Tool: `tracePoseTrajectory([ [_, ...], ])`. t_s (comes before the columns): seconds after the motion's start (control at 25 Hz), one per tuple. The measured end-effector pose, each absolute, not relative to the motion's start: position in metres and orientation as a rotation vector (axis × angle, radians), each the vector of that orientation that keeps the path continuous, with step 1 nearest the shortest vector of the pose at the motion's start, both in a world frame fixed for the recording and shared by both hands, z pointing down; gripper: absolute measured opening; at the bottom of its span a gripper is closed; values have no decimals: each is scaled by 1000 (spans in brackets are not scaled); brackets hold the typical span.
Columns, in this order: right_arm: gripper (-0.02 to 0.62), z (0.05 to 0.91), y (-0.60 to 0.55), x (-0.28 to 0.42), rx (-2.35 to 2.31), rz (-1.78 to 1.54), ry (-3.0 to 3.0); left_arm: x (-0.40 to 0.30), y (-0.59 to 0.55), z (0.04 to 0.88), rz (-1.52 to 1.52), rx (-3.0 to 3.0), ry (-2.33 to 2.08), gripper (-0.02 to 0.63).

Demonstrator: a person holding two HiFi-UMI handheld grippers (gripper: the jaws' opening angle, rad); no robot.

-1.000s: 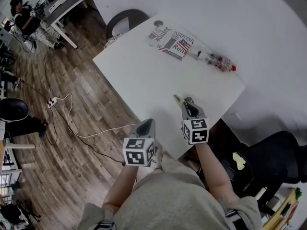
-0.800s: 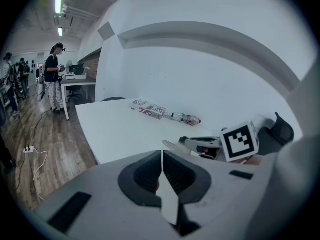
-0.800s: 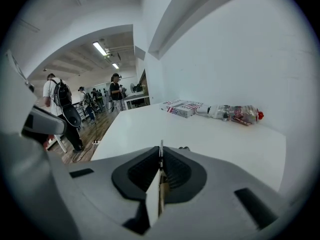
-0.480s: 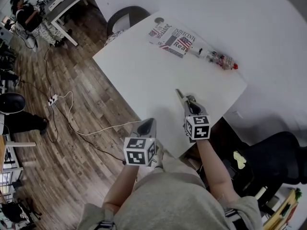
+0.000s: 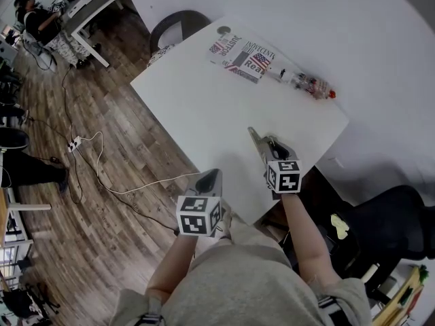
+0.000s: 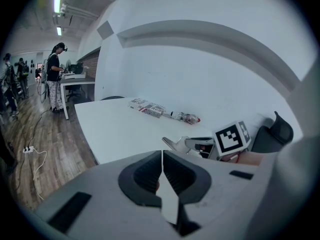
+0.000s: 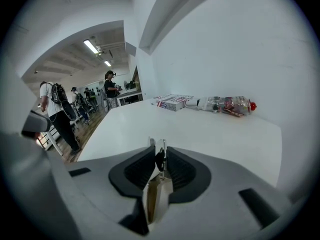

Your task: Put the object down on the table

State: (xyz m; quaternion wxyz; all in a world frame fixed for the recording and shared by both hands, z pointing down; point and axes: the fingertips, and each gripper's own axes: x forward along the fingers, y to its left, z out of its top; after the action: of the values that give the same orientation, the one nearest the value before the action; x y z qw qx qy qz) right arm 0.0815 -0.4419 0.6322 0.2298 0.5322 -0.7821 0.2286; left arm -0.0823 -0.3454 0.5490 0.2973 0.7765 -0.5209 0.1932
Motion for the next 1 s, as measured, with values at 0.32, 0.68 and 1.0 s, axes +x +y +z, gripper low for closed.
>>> tracePoseTrajectory([
  [0.32,104,642,-446,98,1505,631,-2091,-84,-345,550,513,2069,-1374,11],
  [0.68,105,638,-442,99,1540,567,-2044,-88,-332,547,500,2083,-1363,11],
  [1.0,120,619,-406,97,1585,514,-2026,-100,-300,540,482,2095,-1374,11],
])
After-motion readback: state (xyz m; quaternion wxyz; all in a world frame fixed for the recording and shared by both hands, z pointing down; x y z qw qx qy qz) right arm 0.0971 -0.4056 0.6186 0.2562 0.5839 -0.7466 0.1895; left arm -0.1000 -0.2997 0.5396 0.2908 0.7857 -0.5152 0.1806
